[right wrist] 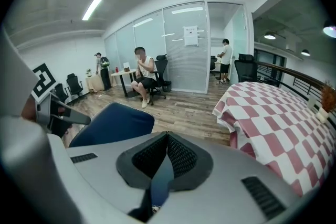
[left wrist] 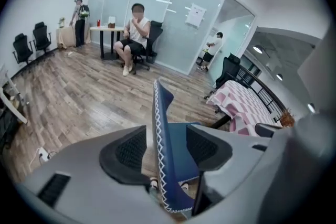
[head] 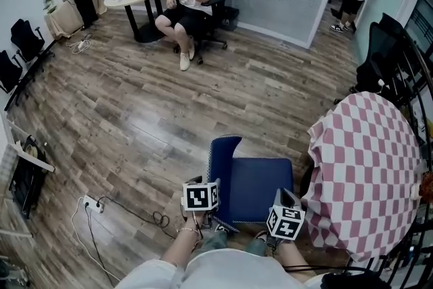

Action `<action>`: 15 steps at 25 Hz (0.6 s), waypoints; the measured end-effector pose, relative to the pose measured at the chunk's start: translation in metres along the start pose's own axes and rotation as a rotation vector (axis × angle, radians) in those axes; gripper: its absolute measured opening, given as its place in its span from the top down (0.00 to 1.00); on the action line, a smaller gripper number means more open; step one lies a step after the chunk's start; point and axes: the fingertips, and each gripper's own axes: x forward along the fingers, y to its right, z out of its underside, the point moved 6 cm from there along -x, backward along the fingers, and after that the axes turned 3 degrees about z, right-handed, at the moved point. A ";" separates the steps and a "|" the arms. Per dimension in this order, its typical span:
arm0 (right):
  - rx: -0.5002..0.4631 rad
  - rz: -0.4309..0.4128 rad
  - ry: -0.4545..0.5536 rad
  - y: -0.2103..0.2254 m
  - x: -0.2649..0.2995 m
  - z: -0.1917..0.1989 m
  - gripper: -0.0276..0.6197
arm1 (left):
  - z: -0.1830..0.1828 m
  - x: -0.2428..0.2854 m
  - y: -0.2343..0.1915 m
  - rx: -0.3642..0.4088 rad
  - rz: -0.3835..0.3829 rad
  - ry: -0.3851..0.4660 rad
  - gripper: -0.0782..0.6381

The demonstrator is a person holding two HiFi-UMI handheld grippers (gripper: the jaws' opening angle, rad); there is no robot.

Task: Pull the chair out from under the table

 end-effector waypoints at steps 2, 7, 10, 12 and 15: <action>-0.003 -0.014 0.012 0.001 -0.001 -0.003 0.93 | -0.017 -0.016 0.008 0.032 -0.029 0.087 0.57; -0.015 -0.018 0.051 0.011 -0.012 -0.011 0.93 | -0.053 -0.038 0.055 0.108 0.017 0.254 0.57; -0.015 -0.008 0.087 0.021 -0.022 -0.019 0.93 | -0.060 -0.040 0.089 0.150 0.063 0.291 0.58; -0.010 0.006 0.110 0.031 -0.030 -0.024 0.93 | -0.059 -0.039 0.111 0.172 0.088 0.293 0.62; 0.007 0.041 0.136 0.051 -0.042 -0.026 0.93 | -0.053 -0.035 0.147 0.210 0.135 0.289 0.66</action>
